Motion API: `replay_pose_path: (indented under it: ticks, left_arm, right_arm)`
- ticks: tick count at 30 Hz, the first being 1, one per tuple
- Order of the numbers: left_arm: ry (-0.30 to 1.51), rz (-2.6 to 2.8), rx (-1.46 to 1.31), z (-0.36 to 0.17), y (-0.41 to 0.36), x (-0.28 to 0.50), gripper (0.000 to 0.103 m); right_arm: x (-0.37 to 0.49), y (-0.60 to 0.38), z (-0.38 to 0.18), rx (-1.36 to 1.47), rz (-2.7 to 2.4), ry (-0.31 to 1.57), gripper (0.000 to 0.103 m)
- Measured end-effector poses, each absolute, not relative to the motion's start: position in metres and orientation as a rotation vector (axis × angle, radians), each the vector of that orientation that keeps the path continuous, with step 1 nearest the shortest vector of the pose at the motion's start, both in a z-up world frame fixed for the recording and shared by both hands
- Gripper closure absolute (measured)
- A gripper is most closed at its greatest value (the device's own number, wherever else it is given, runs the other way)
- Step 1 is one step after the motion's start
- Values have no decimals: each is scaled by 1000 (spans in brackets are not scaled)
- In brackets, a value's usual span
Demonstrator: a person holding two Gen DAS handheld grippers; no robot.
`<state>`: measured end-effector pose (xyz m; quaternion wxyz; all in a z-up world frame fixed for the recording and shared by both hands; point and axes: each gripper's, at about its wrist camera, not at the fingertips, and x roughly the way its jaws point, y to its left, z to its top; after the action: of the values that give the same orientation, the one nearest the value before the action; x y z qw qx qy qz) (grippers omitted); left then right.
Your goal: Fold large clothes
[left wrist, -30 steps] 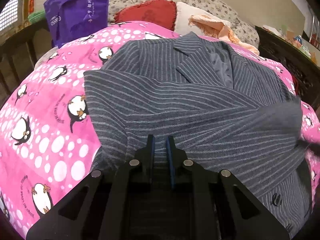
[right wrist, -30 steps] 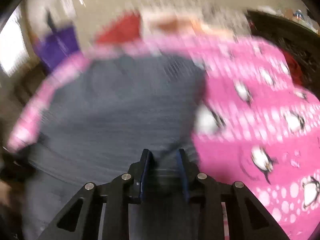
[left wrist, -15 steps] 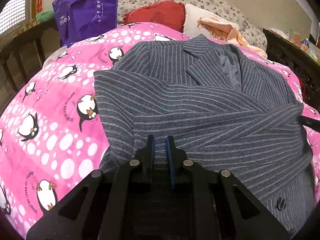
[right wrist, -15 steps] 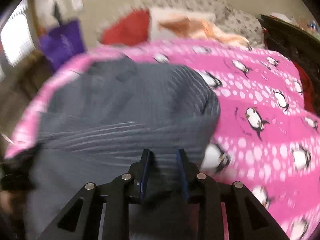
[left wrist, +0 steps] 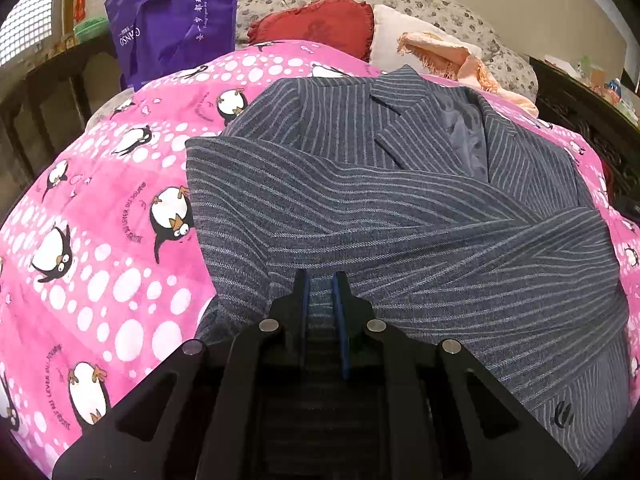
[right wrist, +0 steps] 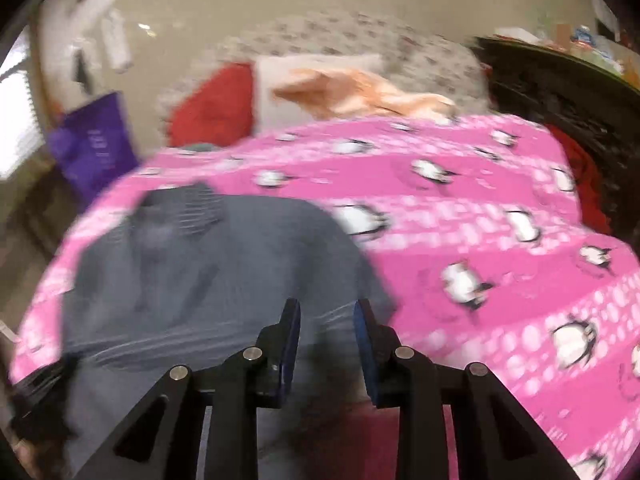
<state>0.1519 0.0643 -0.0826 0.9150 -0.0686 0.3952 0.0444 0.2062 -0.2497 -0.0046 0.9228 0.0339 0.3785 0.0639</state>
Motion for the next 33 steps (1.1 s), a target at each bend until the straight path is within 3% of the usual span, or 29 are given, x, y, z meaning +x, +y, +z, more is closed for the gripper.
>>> replay_pose_path:
  ticks: [7, 12, 13, 14, 16, 18, 33]
  left_arm:
    - [817, 91, -135, -83, 63, 152, 90]
    - [816, 79, -158, -83, 66, 152, 90]
    - [816, 78, -158, -83, 67, 152, 90]
    - [816, 78, -160, -83, 67, 152, 90]
    - [814, 70, -167, -82, 68, 151, 90]
    - [813, 60, -175, -82, 69, 149, 90]
    - [812, 45, -200, -81, 72, 147, 90]
  right_arm:
    - [169, -204, -78, -55, 189, 918, 75]
    - [148, -197, -40, 34, 183, 833, 74]
    - [141, -190, -38, 12, 198, 815, 66]
    - [139, -186, -40, -12, 209, 820, 52]
    - [142, -186, -65, -52, 167, 900, 43]
    - [136, -193, -85, -13, 163, 894, 42]
    - [133, -195, -87, -4, 185, 873, 39]
